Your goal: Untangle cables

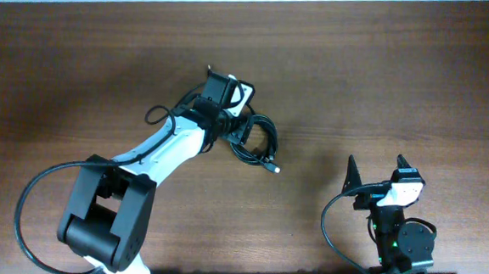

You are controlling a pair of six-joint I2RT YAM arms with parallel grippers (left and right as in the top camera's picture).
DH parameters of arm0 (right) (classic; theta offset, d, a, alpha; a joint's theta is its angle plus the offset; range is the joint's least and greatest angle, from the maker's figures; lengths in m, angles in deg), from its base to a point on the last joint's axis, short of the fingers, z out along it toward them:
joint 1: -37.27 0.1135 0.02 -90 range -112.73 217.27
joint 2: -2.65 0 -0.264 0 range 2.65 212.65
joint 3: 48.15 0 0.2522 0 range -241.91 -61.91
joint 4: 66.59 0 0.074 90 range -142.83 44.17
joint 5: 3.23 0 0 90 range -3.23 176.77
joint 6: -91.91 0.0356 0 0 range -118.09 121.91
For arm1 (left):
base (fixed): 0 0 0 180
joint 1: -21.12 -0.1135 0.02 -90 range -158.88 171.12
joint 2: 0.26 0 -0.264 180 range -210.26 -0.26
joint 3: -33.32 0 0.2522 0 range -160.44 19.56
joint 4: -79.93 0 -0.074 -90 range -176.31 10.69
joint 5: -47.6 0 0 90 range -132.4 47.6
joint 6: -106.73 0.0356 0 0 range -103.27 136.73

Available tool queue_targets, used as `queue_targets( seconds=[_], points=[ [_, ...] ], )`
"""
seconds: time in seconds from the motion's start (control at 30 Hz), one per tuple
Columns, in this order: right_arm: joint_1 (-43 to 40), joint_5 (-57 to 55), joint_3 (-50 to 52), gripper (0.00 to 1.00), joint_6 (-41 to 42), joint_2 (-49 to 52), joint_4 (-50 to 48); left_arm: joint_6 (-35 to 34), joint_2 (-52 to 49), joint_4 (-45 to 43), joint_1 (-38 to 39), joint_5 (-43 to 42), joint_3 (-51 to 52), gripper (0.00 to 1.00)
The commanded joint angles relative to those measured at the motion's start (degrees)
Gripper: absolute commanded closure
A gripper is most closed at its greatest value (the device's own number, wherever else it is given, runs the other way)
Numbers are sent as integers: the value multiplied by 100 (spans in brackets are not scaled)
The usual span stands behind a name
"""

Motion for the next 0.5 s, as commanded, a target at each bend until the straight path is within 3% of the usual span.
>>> queue_targets(
  seconds=[0.0, 0.13, 0.2, 0.23, 0.27, 0.33, 0.4, 0.47],
  points=[
    [-13, -11, 28, 2, -20, -37, 42, 120, -122, -116, 66, 66, -68, 35],
    [-13, -11, 28, 2, -20, -37, 44, 120, -420, -111, 66, 66, -66, 34],
    [-13, -11, 28, 2, -20, -37, 44, 120, -439, -118, 68, 63, -66, 39],
    [-11, -11, 28, 2, -20, -37, 44, 118, -439, -109, 68, 63, -66, 50],
    [-13, -9, 28, 2, -20, -37, 44, 116, -439, -109, 68, 61, -66, 54],
    [-13, -11, 28, 2, -20, -37, 44, 114, -433, -114, 66, 59, -70, 90],
    [-11, -11, 28, 2, -20, -37, 44, 114, -409, -50, 66, 57, -72, 100],
    [-13, -11, 28, 2, -20, -37, 44, 111, -273, 98, 66, 33, -81, 100]
  ],
)
